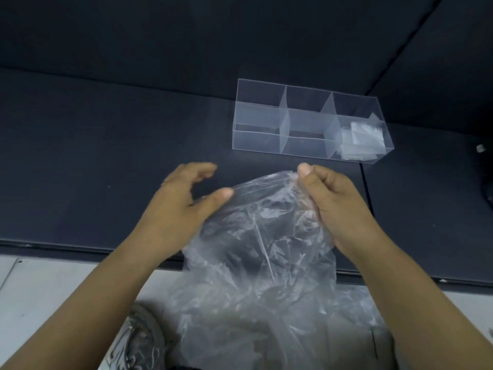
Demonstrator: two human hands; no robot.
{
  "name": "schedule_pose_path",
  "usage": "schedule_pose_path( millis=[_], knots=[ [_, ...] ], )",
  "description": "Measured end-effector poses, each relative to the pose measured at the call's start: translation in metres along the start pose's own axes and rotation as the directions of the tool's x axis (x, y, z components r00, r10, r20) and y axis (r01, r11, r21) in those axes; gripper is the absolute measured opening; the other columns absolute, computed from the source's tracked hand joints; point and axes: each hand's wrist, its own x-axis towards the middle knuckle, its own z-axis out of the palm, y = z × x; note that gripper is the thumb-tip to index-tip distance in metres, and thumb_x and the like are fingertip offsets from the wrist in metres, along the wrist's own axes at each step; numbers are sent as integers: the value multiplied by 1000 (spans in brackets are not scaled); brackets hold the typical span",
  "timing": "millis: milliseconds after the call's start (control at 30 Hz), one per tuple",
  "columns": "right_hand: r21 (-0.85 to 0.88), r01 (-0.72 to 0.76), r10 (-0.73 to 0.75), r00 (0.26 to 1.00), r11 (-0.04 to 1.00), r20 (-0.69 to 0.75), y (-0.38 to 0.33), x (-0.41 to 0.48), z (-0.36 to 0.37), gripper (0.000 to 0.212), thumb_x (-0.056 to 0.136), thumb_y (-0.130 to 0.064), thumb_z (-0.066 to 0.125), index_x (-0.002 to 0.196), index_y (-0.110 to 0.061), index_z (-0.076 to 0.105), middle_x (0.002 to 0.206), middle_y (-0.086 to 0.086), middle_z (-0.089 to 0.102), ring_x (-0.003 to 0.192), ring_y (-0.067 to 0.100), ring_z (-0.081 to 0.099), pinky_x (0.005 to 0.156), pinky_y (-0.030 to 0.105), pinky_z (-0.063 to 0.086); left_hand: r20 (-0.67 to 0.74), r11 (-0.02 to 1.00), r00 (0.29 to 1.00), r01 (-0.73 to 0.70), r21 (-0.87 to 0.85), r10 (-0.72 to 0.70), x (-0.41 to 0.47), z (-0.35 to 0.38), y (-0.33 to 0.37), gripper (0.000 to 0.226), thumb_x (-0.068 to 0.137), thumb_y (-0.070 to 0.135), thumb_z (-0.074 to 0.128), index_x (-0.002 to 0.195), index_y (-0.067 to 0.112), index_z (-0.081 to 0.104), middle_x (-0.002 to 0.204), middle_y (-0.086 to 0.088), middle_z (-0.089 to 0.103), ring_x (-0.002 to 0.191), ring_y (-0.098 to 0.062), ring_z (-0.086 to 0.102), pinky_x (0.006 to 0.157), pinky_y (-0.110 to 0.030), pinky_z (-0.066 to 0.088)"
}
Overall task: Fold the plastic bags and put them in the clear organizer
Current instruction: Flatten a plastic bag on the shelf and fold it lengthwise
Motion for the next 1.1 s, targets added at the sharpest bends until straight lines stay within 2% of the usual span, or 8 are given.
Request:
schedule_pose_path(
  millis=[133,200,467,667,800,867,967,1100],
  knots=[
    [7,33,-33,976,999,213,-5,1,8,31,84,-45,66,86,-14,69,85,24,66,74,25,61,69,35,50,235,963,968,-20,-269,86,14,18,35,42,72,56,65,103,29,68,96,8,71,86,-1,65,77,-12,48],
    [-30,17,-7,958,999,286,-7,3,2,25,77,-35,76,92,-16,71,86,9,71,78,17,65,71,27,54,177,908,983,31,-418,48,19,20,41,24,78,41,69,83,18,72,77,-12,70,64,-14,60,60,-21,47],
    [-199,-141,193,943,970,270,13,8,-58,24,69,-30,75,77,-8,72,74,4,71,68,11,65,63,15,51,-177,867,971,51,-495,-159,6,12,-4,13,91,25,62,79,20,66,51,9,54,43,-1,46,44,-13,39],
    [-86,-149,155,985,985,71,33,12,-68,24,77,-43,64,73,-20,66,76,3,62,72,12,56,72,23,45,-167,887,957,145,-438,-239,0,10,-21,11,96,24,55,85,23,58,66,11,64,66,-6,62,63,-18,49],
    [-114,-149,156,986,982,61,40,17,-59,39,75,-50,62,76,-11,61,75,7,55,70,18,49,72,31,40,211,754,910,414,-510,-357,15,5,-16,46,72,58,66,101,24,69,94,6,75,88,-13,71,73,-28,53],
    [-139,-158,172,980,978,96,41,19,-59,58,73,-57,63,85,-1,61,83,11,60,76,21,53,77,34,44,360,691,856,513,-509,-370,25,6,-11,44,71,53,69,100,20,73,94,3,75,85,-14,72,65,-24,56],
    [-84,-216,226,963,973,144,41,18,-72,64,71,-63,61,105,-9,67,103,11,70,94,18,66,87,28,51,286,640,839,539,-548,-463,36,14,-14,18,81,32,71,86,15,76,83,-4,75,71,-17,72,57,-23,55],
    [6,-286,278,937,958,211,49,11,-96,46,76,-32,68,117,-12,63,101,6,71,91,13,67,75,19,53,157,599,835,497,-628,-528,38,16,-34,14,88,26,67,77,18,71,74,-1,73,64,-15,68,62,-28,51]
  ],
)
